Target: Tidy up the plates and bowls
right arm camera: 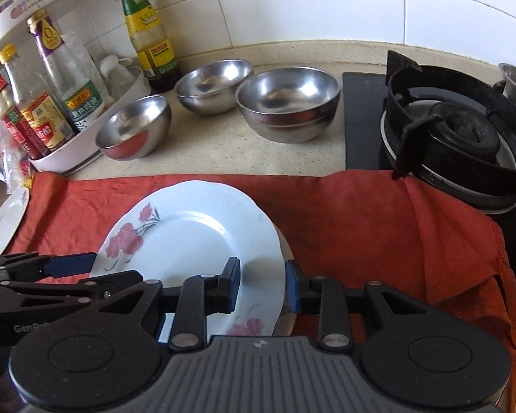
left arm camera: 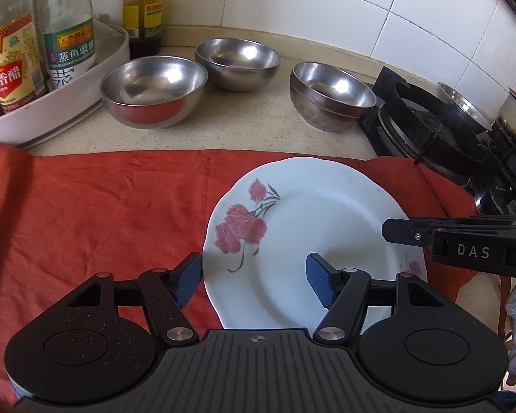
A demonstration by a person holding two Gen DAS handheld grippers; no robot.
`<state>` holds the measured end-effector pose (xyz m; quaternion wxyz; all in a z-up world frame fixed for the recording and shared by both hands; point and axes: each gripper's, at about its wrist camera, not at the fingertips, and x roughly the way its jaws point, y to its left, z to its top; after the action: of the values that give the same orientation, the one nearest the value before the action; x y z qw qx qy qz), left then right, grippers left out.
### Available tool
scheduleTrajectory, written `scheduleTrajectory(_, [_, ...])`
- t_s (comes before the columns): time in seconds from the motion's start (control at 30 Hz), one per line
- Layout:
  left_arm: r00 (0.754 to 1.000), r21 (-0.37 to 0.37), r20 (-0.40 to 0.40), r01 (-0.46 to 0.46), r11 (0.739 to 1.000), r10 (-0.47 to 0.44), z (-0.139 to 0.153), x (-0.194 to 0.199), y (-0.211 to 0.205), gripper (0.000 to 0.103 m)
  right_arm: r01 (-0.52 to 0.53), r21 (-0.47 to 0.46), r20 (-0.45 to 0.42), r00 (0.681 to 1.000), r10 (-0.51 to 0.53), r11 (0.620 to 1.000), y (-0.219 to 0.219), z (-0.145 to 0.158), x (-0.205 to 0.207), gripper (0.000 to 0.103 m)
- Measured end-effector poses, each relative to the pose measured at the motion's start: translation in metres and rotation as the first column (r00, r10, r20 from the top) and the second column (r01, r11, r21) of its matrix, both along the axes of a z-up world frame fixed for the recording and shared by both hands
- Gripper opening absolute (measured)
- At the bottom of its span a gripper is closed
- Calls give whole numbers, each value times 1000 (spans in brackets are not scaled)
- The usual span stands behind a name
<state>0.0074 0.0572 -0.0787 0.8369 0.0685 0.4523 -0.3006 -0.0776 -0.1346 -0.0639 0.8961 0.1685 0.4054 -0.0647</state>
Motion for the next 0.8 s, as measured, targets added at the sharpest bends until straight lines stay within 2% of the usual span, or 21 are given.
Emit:
scheduleTrajectory(0.33, [1000, 15, 15, -27, 1000, 27, -1, -4, -7, 73, -28, 0, 10, 1000, 28, 1000, -9, -5, 4, 32])
scheduleTrajectory(0.53, [996, 30, -4, -87, 996, 87, -5, -2, 2, 74, -43, -13, 24, 999, 43, 999, -16, -3, 0, 32])
scheduleTrajectory(0.67, [997, 2, -53, -58, 998, 58, -12, -3, -2, 74, -89, 44, 2, 996, 89, 995, -19, -11, 4, 32])
scheduleTrajectory(0.73, [998, 5, -51, -36, 999, 37, -13, -6, -7, 78, -101, 29, -3, 995, 101, 994, -14, -13, 4, 35])
scheduleTrajectory(0.8, [998, 4, -46, -40, 999, 40, -13, -7, -8, 78, -102, 42, 2, 995, 101, 994, -16, -14, 4, 35])
